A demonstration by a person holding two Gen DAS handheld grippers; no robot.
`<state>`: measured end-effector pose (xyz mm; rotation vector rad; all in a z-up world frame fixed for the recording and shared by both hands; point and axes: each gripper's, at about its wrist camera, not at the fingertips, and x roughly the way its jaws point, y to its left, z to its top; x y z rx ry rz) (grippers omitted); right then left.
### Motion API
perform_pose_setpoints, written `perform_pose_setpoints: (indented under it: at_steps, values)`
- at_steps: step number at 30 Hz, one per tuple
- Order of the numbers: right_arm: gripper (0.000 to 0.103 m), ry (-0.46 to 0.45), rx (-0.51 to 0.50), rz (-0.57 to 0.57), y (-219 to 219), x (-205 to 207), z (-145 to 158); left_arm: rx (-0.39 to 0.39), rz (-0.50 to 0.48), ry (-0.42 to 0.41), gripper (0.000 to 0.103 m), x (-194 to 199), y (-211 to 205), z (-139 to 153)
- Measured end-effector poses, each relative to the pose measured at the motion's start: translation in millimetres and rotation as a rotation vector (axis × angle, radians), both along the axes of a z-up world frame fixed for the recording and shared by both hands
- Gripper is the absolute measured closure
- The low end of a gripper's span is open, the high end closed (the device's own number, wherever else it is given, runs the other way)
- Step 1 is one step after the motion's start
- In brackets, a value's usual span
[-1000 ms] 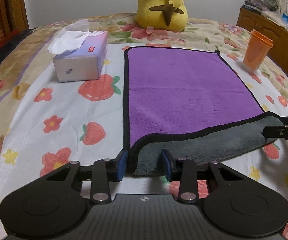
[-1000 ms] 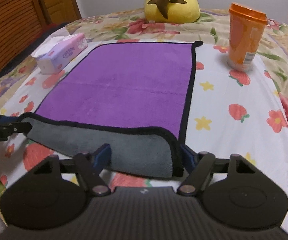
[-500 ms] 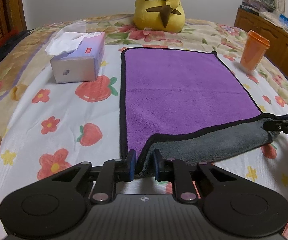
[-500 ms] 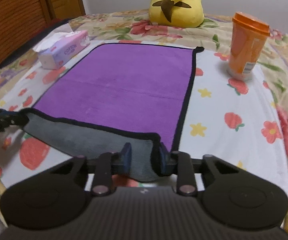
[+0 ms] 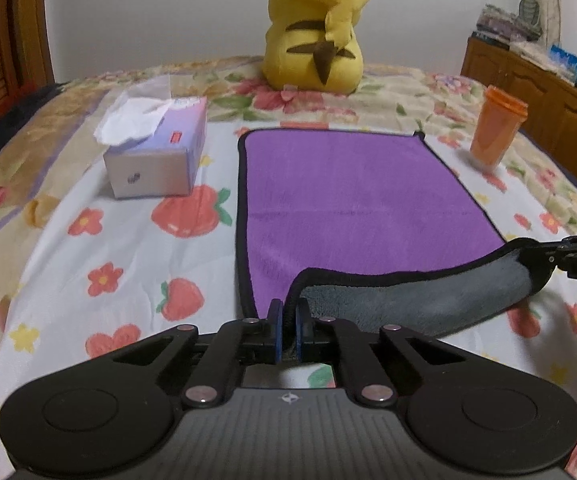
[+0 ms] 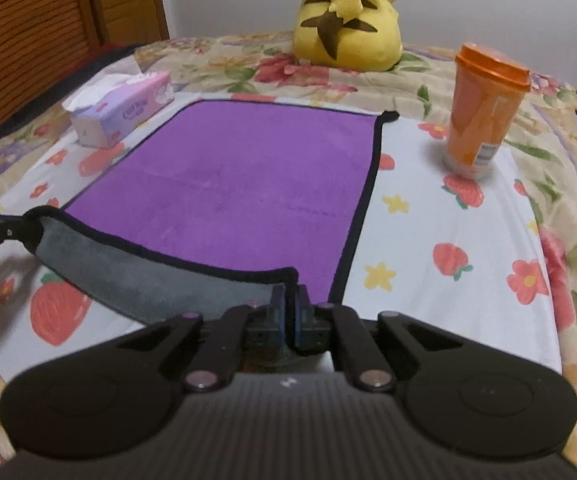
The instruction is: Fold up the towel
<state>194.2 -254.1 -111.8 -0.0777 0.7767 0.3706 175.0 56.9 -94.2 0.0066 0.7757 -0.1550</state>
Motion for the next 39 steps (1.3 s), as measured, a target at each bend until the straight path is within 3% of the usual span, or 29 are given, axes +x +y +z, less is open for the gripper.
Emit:
perform_pose_setpoints:
  at_steps: [8, 24, 39]
  values:
    - [0.098, -0.086, 0.016, 0.001, -3, 0, 12, -0.006, -0.006, -0.063, 0.094, 0, -4, 15]
    - [0.098, -0.148, 0.032, 0.024, -5, 12, 15, -0.015, -0.026, -0.124, 0.094, 18, -9, 25]
    - [0.098, -0.142, 0.025, 0.03, -7, 25, 7, 0.007, -0.042, -0.097, 0.095, 46, -10, 8]
